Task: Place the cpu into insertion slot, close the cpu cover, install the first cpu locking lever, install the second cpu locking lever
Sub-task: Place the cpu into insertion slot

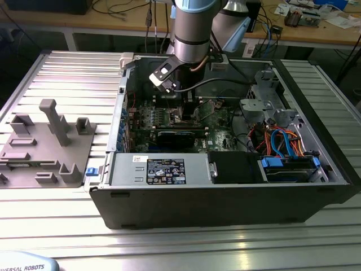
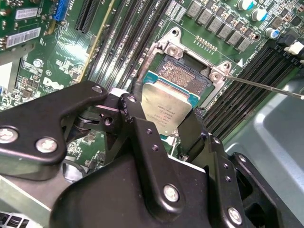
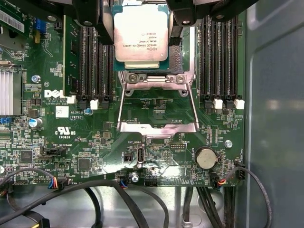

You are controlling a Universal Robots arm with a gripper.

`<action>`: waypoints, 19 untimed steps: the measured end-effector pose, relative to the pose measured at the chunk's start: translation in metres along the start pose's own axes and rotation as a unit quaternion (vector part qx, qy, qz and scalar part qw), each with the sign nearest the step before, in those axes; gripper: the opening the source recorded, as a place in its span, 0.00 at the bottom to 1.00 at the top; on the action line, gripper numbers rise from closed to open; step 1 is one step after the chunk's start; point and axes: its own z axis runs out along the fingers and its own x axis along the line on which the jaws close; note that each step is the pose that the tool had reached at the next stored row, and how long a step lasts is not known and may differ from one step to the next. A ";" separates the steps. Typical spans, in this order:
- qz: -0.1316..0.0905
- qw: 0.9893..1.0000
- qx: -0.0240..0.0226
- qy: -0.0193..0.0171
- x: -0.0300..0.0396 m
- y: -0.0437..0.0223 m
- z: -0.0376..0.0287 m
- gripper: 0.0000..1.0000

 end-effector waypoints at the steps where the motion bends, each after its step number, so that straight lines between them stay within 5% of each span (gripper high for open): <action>1: 0.000 1.000 0.000 -0.002 0.0010 0.0000 0.0001 0.54; 4: 0.000 1.000 0.000 -0.004 0.0031 0.0000 0.0004 0.54; 19: 0.000 1.000 0.000 -0.004 0.0041 0.0000 0.0031 0.54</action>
